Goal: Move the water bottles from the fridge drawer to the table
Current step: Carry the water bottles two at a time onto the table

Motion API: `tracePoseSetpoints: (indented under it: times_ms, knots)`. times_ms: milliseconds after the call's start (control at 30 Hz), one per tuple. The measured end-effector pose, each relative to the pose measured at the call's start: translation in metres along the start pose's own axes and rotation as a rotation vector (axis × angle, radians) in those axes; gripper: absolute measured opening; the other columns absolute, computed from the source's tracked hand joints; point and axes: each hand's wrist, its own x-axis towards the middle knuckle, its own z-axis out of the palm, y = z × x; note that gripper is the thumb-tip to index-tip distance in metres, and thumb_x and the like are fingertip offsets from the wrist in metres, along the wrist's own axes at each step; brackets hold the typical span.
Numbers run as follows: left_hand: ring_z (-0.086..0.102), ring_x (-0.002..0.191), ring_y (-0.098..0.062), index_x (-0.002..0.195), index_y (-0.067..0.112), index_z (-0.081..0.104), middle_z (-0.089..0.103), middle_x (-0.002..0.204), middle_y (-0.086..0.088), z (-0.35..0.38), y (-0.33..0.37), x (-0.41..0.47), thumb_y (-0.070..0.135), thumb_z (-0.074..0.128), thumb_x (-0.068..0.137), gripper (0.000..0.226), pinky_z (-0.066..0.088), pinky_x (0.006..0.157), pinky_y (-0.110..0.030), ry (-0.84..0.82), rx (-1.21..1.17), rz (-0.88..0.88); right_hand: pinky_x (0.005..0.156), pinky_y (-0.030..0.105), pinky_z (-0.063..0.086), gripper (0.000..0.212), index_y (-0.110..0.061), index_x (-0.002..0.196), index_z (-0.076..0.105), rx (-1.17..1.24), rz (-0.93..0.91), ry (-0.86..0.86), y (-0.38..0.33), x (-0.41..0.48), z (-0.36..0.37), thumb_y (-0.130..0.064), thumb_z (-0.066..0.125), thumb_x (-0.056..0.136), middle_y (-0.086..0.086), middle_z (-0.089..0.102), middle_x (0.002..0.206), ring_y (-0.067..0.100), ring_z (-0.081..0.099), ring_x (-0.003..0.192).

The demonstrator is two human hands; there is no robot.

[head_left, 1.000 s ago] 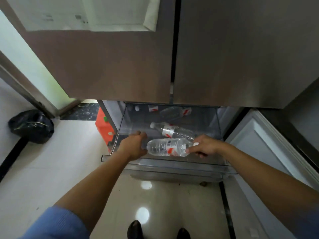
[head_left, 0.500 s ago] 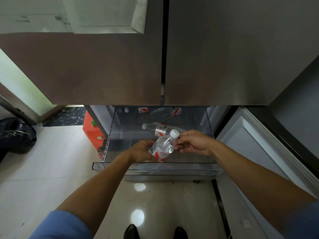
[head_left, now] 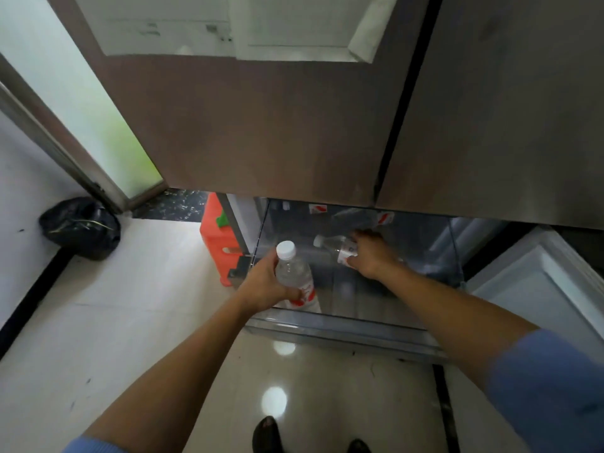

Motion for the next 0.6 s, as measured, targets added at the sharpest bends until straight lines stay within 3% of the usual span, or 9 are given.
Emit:
tracePoseSetpoints:
  times_ms: [100,167,267,333,500,600]
  knots:
    - [0.063,0.107,-0.018,0.12,0.025,0.052,0.064,0.114,0.002,-0.011,-0.008,-0.003,0.025,0.085,0.053,0.074,0.051,0.094,-0.036,-0.023,-0.022,-0.023,0.104,0.053,0.037,0.08,-0.025,0.149,0.02,-0.157,-0.032,-0.076,-0.024,0.024,0.016,-0.045,0.062,0.085,0.014,0.041,0.144,0.036,0.045,0.126]
    - [0.066,0.103,-0.016,0.114,0.024,0.059,0.069,0.11,0.001,-0.017,-0.01,-0.002,0.038,0.081,0.056,0.063,0.053,0.094,-0.042,-0.035,-0.06,-0.007,0.105,0.051,0.033,0.091,-0.028,0.151,0.015,-0.318,-0.042,-0.109,-0.037,0.032,0.026,-0.048,0.067,0.079,0.014,0.035,0.148,0.036,0.039,0.13]
    - [0.069,0.093,-0.015,0.1,0.018,0.068,0.073,0.098,0.0,-0.023,-0.009,-0.003,0.051,0.072,0.065,0.049,0.056,0.087,-0.047,0.051,-0.111,-0.005,0.105,0.049,0.031,0.078,-0.028,0.143,0.036,-0.501,-0.058,-0.081,-0.048,0.03,0.039,-0.052,0.067,0.076,0.013,0.033,0.148,0.035,0.033,0.132]
    - [0.07,0.088,-0.014,0.093,0.018,0.068,0.073,0.092,0.001,-0.024,-0.01,-0.004,0.054,0.069,0.066,0.045,0.057,0.083,-0.049,0.135,-0.095,-0.013,0.098,0.045,0.037,0.063,-0.026,0.132,0.051,-0.566,-0.095,-0.045,-0.048,0.025,0.05,-0.051,0.065,0.075,0.011,0.039,0.141,0.031,0.036,0.127]
    - [0.066,0.08,-0.014,0.085,0.02,0.063,0.068,0.089,0.003,-0.026,-0.011,-0.006,0.051,0.071,0.073,0.034,0.059,0.071,-0.038,0.335,0.108,0.086,0.086,0.038,0.049,0.062,-0.021,0.129,0.051,-0.564,-0.252,-0.078,-0.043,0.001,0.059,-0.046,0.067,0.075,0.01,0.044,0.135,0.029,0.04,0.123]
    - [0.063,0.073,-0.018,0.084,0.02,0.058,0.066,0.085,0.0,-0.033,-0.011,-0.007,0.046,0.063,0.086,0.027,0.059,0.068,-0.041,0.398,0.338,0.105,0.085,0.037,0.048,0.058,-0.021,0.128,0.047,-0.528,-0.329,-0.066,-0.038,-0.017,0.046,-0.045,0.063,0.079,0.009,0.05,0.132,0.029,0.048,0.117]
